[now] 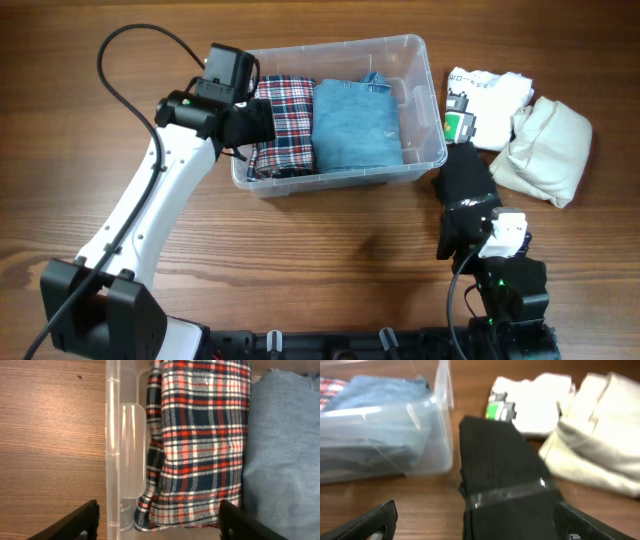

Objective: Pack container
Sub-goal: 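Press the clothes flat in the box with the left gripper, then retract the left arm and reach the right gripper to the cream bundle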

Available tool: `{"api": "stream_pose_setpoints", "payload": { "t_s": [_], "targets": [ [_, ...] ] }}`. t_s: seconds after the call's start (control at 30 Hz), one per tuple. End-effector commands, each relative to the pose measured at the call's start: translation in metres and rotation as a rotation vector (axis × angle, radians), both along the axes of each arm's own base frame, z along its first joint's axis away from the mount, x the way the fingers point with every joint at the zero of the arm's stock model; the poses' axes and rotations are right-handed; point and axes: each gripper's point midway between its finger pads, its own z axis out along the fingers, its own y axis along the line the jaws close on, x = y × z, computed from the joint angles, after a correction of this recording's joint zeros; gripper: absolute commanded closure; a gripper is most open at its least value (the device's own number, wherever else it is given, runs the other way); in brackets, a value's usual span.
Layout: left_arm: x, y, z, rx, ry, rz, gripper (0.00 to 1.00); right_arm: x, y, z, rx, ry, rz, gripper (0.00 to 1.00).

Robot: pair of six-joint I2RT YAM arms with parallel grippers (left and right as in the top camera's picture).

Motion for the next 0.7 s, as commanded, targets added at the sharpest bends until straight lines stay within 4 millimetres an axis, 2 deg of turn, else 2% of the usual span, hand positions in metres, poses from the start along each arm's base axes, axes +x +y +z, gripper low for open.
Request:
{"api": "stream_pose_setpoints", "payload": {
  "t_s": [0.0, 0.2, 0.3, 0.43, 0.5, 0.57, 0.67],
  "targets": [
    [-0.006, -0.011, -0.005, -0.030, 0.030, -0.101, 0.27, 0.004, 0.009, 0.010, -0.012, -0.047, 0.062, 0.00],
    [-0.017, -0.002, -0.013, 0.003, 0.086, -0.097, 0.28, 0.002, 0.033, 0.018, 0.043, -0.076, 0.193, 0.00],
    [-0.016, 0.017, -0.017, 0.075, 0.087, 0.001, 0.28, 0.002, 0.035, 0.019, 0.048, -0.078, 0.202, 0.00],
    [-0.014, 0.017, -0.026, 0.082, 0.103, 0.001, 0.28, 0.002, 0.035, 0.019, 0.047, -0.078, 0.202, 0.00],
    [-0.014, 0.017, -0.036, 0.090, 0.133, 0.000, 0.29, 0.002, 0.035, 0.019, 0.048, -0.078, 0.202, 0.00],
    [-0.015, 0.016, -0.052, 0.097, 0.178, -0.004, 0.37, 0.002, 0.035, 0.019, 0.051, -0.078, 0.201, 0.00],
    [-0.017, 0.016, -0.074, 0.114, 0.240, -0.006, 0.64, 0.002, 0.035, 0.019, 0.148, -0.064, 0.161, 0.00]
  ]
}}
